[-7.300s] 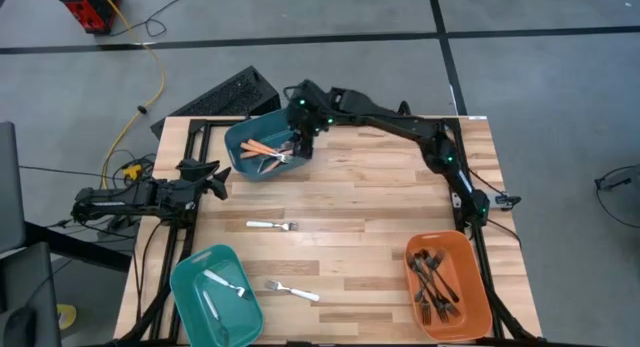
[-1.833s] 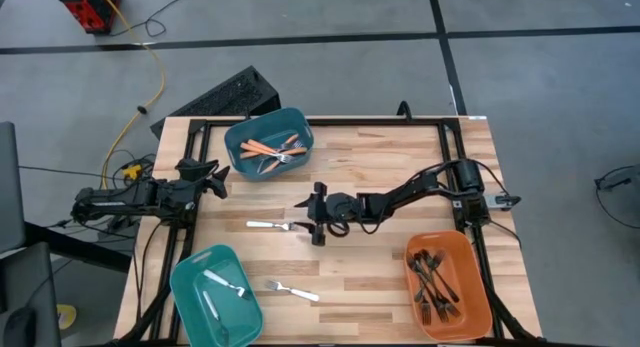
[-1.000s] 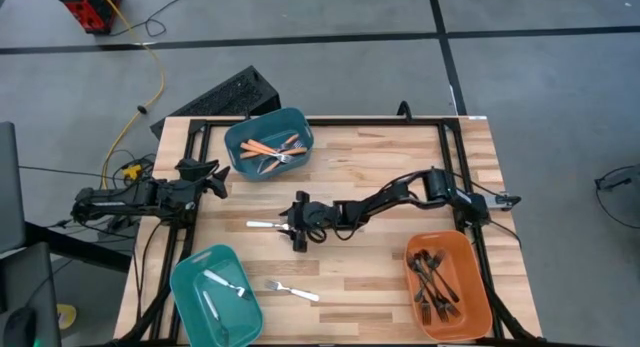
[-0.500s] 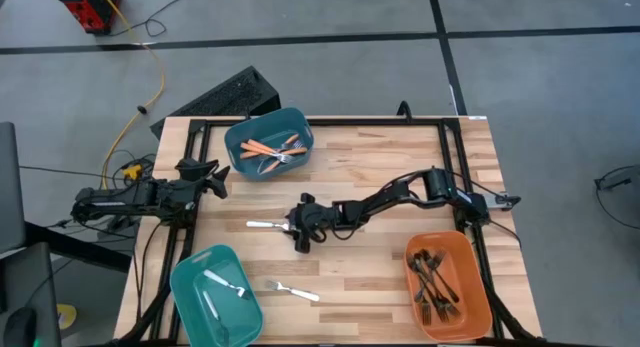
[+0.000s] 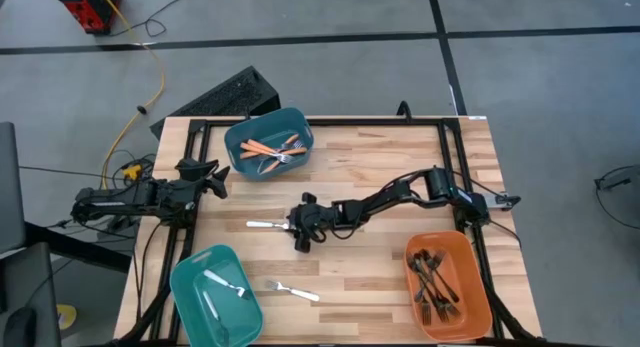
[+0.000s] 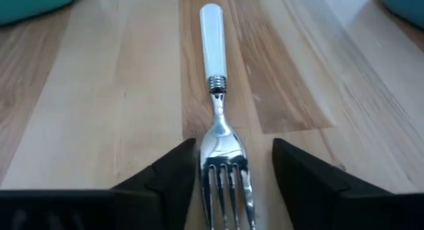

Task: Sort silverware by color (type)
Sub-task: Put the white fork into the green bin

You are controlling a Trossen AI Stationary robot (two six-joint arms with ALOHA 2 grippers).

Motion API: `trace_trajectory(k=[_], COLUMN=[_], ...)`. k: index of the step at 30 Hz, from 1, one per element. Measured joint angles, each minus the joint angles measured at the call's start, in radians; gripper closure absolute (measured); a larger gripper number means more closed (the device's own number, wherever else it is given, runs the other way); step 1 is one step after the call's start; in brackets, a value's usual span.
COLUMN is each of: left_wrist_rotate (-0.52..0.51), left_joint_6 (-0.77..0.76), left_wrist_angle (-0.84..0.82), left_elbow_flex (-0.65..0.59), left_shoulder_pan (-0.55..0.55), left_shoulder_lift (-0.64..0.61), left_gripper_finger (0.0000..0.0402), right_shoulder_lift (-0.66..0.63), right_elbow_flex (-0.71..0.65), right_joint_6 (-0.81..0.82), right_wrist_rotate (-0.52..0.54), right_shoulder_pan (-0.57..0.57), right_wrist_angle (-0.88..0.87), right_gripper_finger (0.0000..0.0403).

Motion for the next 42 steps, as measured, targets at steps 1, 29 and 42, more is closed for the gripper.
trace_trajectory(k=[1,29,42], left_wrist_rotate=[0.0,0.001,0.026], left_joint_6=[0.0,-0.002,-0.002], left_wrist_angle=[0.0,0.0,0.0], left_elbow_flex=[0.0,0.0,0.0], left_shoulder_pan=[0.0,0.0,0.0], left_shoulder_lift=[0.0,0.0,0.0], left_gripper_finger=[0.0167,0.0167,0.0167], right_shoulder_lift=[0.0,-0.025,-0.135], right_elbow_flex=[0.0,-0.006,-0.006], right_joint_6=[0.0,-0.072,-0.133], right_wrist_rotate=[0.0,0.074,0.105], right_shoulder_pan=[0.0,0.016,0.019], right_wrist_angle=[-0.005,-0.026,-0.211], right_gripper_finger=[0.0196,0.0387,0.0388])
